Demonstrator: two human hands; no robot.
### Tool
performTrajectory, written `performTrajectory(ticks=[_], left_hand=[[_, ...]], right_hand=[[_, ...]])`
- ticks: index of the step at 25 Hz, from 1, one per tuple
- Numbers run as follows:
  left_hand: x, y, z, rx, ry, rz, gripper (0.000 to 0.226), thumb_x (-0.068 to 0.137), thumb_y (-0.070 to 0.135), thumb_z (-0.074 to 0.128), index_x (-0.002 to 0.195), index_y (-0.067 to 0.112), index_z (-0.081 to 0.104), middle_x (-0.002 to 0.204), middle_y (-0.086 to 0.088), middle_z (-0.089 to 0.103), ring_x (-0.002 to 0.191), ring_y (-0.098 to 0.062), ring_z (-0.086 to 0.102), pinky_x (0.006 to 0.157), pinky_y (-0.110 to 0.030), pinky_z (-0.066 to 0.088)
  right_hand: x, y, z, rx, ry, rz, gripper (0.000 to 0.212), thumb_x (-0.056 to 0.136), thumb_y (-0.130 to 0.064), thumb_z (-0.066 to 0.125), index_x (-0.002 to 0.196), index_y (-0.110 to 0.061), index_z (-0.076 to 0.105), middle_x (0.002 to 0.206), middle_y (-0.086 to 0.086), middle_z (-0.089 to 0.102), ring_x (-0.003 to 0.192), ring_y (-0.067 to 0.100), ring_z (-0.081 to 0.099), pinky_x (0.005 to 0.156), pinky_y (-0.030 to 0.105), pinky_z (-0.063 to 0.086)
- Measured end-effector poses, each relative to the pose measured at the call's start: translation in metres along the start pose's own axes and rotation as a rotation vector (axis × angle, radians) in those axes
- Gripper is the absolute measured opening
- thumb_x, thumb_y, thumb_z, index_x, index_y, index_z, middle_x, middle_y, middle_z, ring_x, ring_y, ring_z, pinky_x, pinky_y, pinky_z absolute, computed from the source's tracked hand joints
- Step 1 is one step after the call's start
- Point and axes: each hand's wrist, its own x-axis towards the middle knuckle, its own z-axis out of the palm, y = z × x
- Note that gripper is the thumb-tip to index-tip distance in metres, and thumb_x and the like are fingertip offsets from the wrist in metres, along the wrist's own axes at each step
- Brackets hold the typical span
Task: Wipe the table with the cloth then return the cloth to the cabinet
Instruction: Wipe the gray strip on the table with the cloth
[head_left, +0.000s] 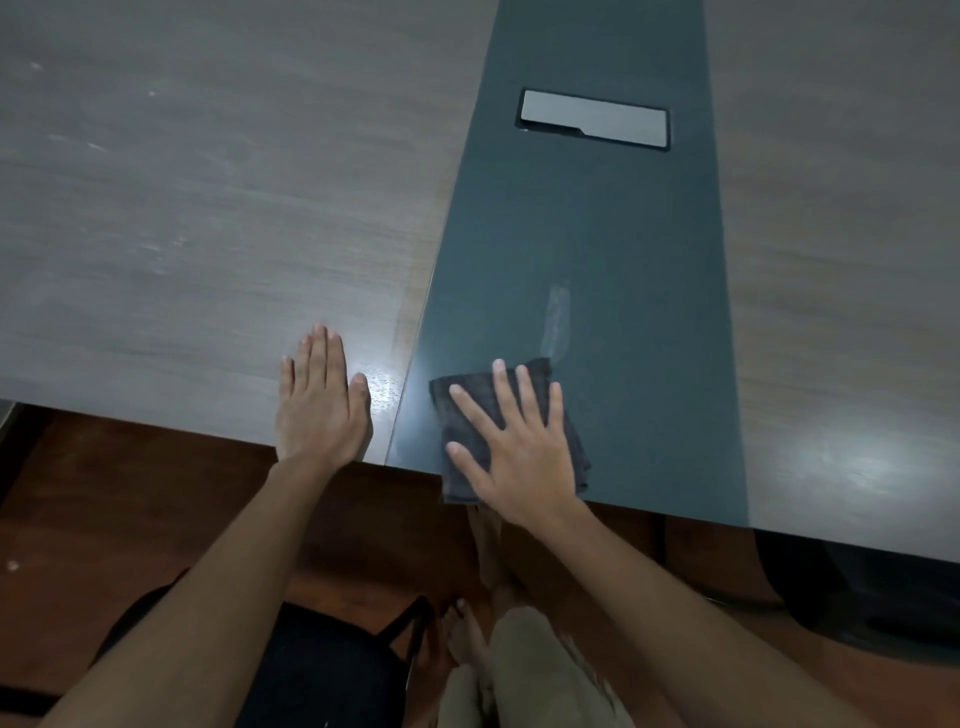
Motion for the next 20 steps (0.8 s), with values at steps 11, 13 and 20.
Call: performTrajectory(ticks=[11, 13, 20], left_hand=[[-0.007, 0.007, 0.009, 0.001, 0.051, 0.049, 0.07, 0.098, 0.046, 0.002, 0.158, 0.009, 0.003, 0.166, -0.006, -0.004, 0.153, -0.016, -0.008, 0.125, -0.04, -0.004], [-0.005, 0.005, 0.011, 0.01, 0.066, 0.055, 0.069, 0.099, 0.046, 0.004, 0.158, 0.009, 0.003, 0.167, -0.005, -0.003, 0.153, -0.016, -0.007, 0.125, -0.04, -0.004], [0.012, 0.009, 0.009, 0.008, 0.044, 0.084, 0.069, 0.099, 0.045, 0.004, 0.158, 0.009, 0.001, 0.167, -0.007, -0.004, 0.153, -0.018, -0.007, 0.125, -0.045, 0.001]], right_hand=[[0.166, 0.098, -0.02, 0.027, -0.079, 0.32, 0.069, 0.099, -0.073, 0.014, 0.161, -0.046, 0.002, 0.172, 0.009, -0.008, 0.158, 0.033, -0.008, 0.123, 0.063, -0.005], [0.171, 0.097, -0.021, 0.02, -0.084, 0.324, 0.07, 0.1, -0.071, 0.015, 0.162, -0.042, 0.002, 0.172, 0.009, -0.008, 0.158, 0.032, -0.008, 0.124, 0.061, -0.006], [0.056, 0.028, -0.006, 0.008, -0.011, 0.12, 0.071, 0.101, -0.068, 0.019, 0.164, -0.034, 0.013, 0.172, 0.011, 0.005, 0.159, 0.031, 0.002, 0.126, 0.059, 0.005]])
